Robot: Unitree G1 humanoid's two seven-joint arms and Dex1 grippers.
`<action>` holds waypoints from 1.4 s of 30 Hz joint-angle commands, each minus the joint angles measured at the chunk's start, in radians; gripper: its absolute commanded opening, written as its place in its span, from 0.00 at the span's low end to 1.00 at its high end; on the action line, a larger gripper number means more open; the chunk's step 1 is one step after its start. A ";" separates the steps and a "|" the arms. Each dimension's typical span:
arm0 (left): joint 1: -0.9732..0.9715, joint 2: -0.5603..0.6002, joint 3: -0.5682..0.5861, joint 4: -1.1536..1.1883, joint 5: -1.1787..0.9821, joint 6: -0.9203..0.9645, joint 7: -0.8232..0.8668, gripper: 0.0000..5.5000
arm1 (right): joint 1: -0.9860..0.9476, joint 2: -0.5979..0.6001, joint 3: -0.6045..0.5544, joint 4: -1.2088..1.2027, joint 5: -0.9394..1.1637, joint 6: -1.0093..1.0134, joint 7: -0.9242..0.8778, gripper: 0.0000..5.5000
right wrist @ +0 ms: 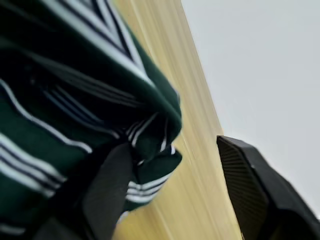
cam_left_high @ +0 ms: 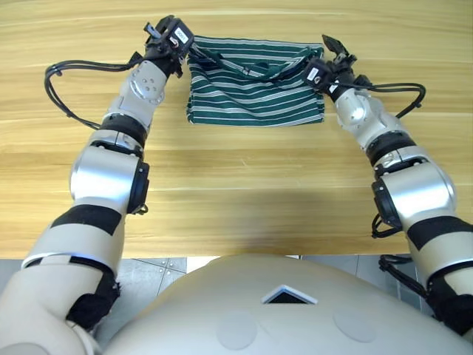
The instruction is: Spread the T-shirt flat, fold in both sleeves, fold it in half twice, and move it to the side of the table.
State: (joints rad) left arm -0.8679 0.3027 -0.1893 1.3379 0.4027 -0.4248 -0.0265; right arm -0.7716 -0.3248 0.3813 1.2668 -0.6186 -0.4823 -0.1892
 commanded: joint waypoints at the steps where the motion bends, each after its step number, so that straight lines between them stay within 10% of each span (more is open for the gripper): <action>1: -0.012 -0.008 0.024 0.023 -0.014 0.062 0.044 0.51 | -0.039 0.010 -0.014 0.016 0.016 0.052 -0.052 0.65; 11: 0.263 0.151 0.328 -0.040 -0.294 -0.189 0.078 0.59 | -0.054 -0.034 -0.221 0.058 0.207 0.181 -0.123 0.75; 22: 0.427 0.110 0.481 -0.089 -0.458 -0.268 0.095 0.59 | 0.084 0.169 0.303 -0.536 -0.241 -0.112 -0.084 0.75; 42: 0.348 -0.010 0.437 -0.092 -0.418 -0.284 0.145 0.59 | -0.131 0.174 0.481 -0.036 -0.407 0.000 -0.020 0.75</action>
State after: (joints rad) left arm -0.4924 0.3049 0.2553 1.2553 -0.0245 -0.6980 0.1082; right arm -0.8926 -0.1465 0.8160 1.1745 -0.9853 -0.4997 -0.2541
